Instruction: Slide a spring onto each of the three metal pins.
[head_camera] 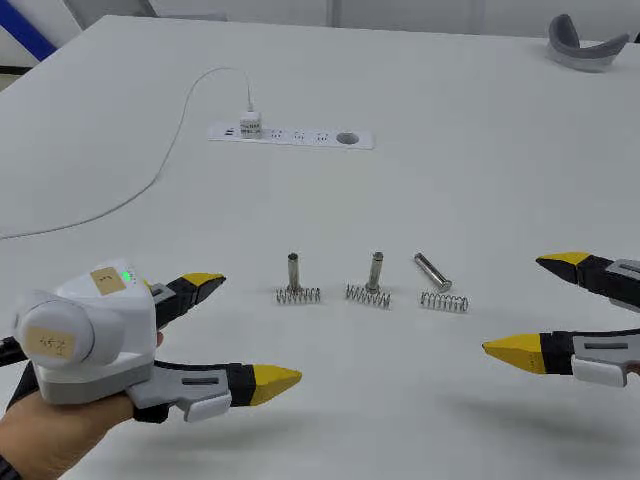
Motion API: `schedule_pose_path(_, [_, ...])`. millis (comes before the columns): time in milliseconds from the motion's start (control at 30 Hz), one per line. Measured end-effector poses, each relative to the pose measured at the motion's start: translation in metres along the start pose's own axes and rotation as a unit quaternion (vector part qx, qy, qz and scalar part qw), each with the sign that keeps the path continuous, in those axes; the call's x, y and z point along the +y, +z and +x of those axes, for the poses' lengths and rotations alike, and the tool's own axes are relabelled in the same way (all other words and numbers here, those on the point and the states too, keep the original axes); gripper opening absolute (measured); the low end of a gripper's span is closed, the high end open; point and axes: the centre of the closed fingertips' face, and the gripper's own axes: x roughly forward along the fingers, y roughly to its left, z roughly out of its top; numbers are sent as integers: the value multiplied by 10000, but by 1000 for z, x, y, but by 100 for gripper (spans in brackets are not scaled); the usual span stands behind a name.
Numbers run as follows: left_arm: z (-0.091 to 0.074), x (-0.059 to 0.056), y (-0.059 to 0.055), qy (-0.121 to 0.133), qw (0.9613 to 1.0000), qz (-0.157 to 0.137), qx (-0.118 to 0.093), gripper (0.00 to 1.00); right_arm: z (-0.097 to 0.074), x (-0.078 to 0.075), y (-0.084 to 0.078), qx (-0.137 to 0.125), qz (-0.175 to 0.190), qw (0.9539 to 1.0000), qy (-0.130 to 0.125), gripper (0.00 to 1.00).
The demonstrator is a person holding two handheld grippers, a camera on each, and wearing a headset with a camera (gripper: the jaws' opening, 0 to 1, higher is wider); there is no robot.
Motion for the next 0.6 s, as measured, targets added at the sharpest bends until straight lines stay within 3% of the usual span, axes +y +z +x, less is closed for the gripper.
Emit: schedule_pose_path(600, [1,0,1,14,10000,-10,-15,89,6,-17,13,92,-96,9998,-117,78])
